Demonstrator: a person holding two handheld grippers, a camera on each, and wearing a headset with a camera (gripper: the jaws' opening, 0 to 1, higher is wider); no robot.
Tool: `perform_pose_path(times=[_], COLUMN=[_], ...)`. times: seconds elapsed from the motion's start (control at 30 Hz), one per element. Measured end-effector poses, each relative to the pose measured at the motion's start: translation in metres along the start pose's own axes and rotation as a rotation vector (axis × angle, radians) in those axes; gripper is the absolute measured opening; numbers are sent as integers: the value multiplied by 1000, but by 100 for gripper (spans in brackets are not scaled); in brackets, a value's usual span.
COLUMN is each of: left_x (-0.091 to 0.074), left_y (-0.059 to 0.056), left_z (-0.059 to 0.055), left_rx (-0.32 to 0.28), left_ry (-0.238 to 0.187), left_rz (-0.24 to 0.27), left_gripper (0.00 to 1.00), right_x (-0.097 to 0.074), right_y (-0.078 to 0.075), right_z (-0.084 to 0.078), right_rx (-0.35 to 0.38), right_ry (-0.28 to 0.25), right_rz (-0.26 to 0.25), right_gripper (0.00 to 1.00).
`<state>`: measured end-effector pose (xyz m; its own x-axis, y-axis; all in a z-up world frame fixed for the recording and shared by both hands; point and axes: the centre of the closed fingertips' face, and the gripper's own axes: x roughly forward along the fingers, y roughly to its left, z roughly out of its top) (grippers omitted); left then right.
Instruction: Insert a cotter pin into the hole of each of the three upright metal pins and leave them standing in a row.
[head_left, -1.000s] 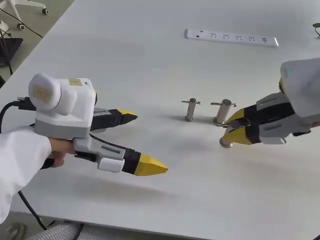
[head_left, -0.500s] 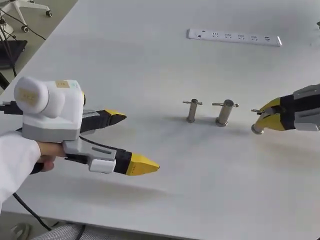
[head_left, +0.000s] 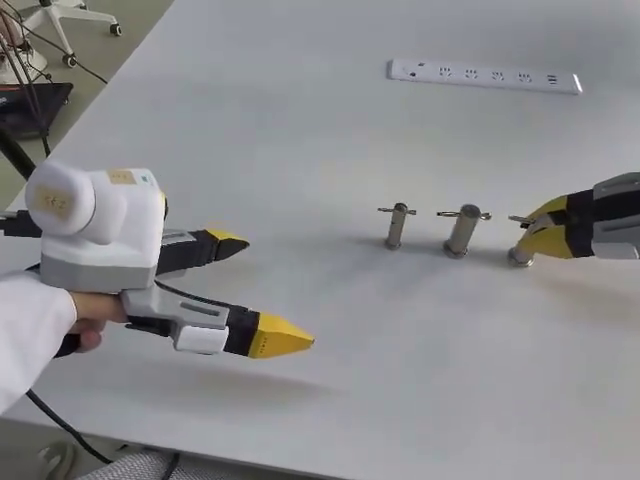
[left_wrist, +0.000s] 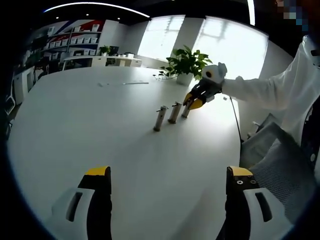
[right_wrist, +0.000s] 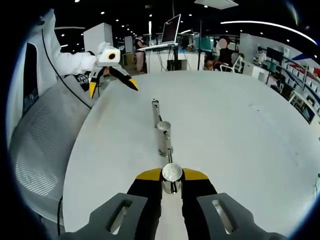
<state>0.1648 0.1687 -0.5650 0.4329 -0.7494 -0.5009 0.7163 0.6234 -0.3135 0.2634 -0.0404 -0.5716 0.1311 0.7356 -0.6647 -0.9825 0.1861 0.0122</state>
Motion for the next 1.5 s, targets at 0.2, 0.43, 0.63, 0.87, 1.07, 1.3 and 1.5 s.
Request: perform_pose_path(times=[0.2, 0.43, 0.63, 0.87, 1.07, 1.3, 1.5], left_x=[1, 8, 16, 21, 24, 21, 16], left_y=[-1, -8, -18, -26, -31, -39, -49], left_z=[-3, -2, 4, 26, 36, 48, 42], left_rx=[0, -15, 7, 29, 13, 14, 5], left_ry=[15, 11, 6, -57, -108, -154, -139], left_rz=[3, -11, -32, -35, -39, -23, -14], left_gripper=[95, 98, 98, 99, 99, 99, 99], right_x=[0, 1, -4, -24, -44, -65, -70], right_y=[0, 1, -3, 21, 38, 61, 79], right_z=[-1, 0, 5, 23, 34, 23, 0], right_rx=[6, 79, 100, 191, 281, 491, 557], right_ry=[-12, -36, -71, -176, -271, -349, -305], right_rz=[-6, -26, -96, -147, -242, -350, -381], right_gripper=[9, 10, 41, 64, 79, 87, 89])
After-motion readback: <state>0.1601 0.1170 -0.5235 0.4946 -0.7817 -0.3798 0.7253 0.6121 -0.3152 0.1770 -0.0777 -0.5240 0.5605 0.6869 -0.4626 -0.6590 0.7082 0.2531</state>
